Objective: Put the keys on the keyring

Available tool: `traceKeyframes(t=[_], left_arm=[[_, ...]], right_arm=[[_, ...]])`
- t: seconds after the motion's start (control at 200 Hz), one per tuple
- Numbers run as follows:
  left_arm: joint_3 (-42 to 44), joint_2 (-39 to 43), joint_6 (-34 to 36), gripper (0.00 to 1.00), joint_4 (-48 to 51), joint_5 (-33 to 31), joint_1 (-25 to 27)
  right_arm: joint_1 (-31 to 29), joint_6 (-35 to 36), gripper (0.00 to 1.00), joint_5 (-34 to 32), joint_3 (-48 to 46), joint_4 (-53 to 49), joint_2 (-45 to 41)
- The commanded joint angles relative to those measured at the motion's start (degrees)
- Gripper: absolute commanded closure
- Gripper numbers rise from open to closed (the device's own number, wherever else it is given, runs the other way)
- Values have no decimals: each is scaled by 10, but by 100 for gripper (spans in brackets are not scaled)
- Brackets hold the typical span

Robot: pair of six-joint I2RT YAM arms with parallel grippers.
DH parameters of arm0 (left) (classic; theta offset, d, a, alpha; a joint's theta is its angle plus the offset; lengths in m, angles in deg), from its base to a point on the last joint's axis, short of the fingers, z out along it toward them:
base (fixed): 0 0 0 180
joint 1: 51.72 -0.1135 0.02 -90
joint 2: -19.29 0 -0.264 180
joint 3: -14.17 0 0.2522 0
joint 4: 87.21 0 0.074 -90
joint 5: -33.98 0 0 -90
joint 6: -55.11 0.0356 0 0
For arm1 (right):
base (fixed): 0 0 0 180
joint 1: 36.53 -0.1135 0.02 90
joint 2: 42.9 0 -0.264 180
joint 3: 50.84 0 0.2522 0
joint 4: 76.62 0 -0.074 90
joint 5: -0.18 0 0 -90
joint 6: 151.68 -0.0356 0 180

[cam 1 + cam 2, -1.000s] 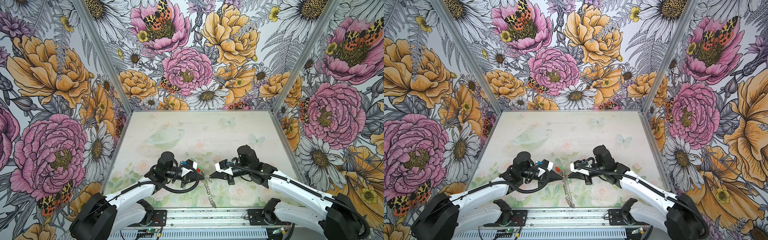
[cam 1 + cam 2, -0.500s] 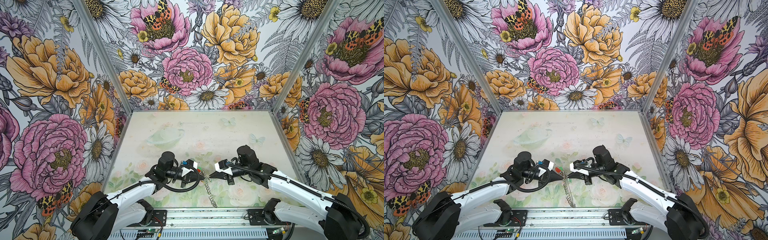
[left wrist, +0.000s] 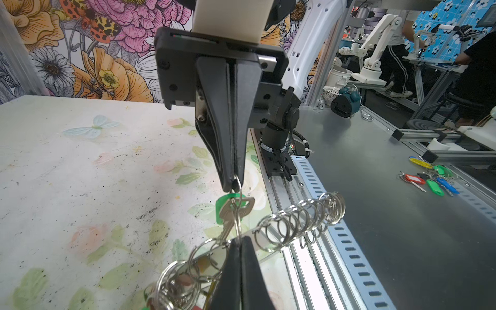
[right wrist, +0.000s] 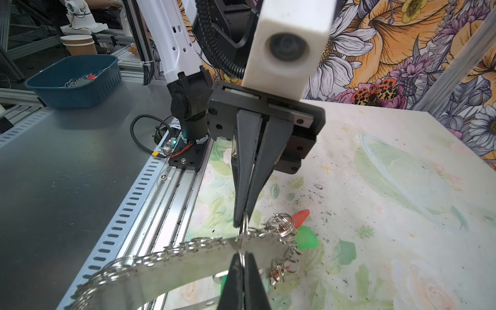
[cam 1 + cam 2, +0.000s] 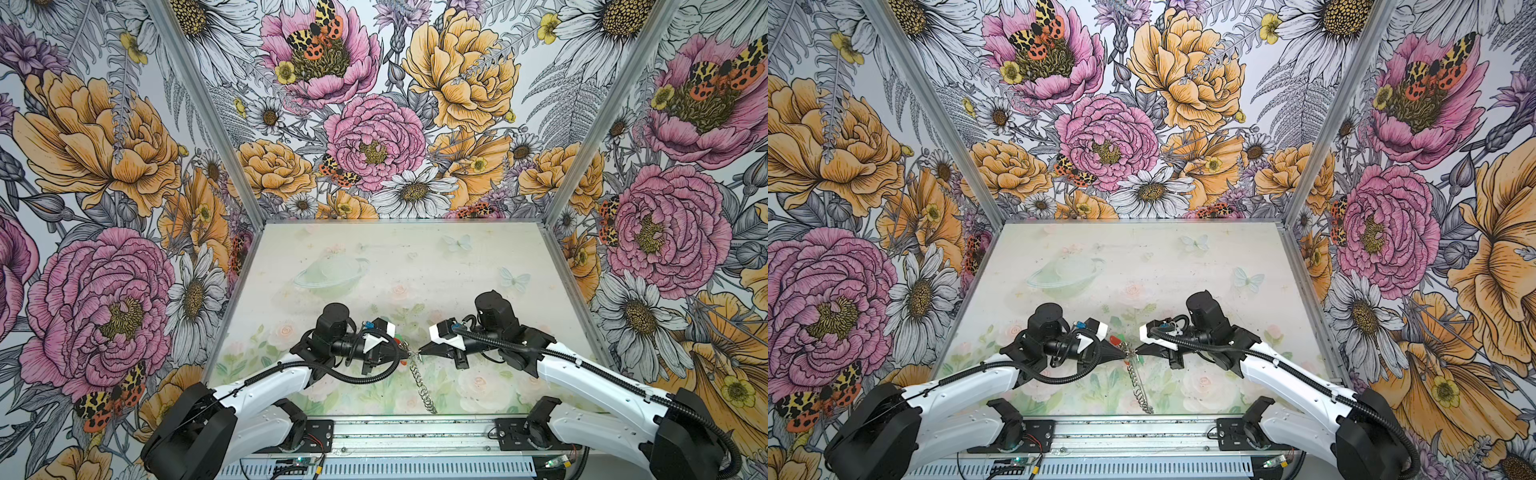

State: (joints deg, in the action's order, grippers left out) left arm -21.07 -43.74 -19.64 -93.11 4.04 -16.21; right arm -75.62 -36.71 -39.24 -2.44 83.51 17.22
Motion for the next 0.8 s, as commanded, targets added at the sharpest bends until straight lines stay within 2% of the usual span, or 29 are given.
traceKeyframes(t=[0.0, 0.39, 0.796], left_arm=[[1, 3, 12, 100, -21, 5, 5], [3, 7, 13, 100, -21, 3, 4], [3, 12, 12, 100, -21, 3, 4]], right_arm=[[0, 1, 100, -11, 10, 15, -4], [2, -10, 100, -20, 12, 7, -26], [1, -4, 100, -14, 18, 7, -5]])
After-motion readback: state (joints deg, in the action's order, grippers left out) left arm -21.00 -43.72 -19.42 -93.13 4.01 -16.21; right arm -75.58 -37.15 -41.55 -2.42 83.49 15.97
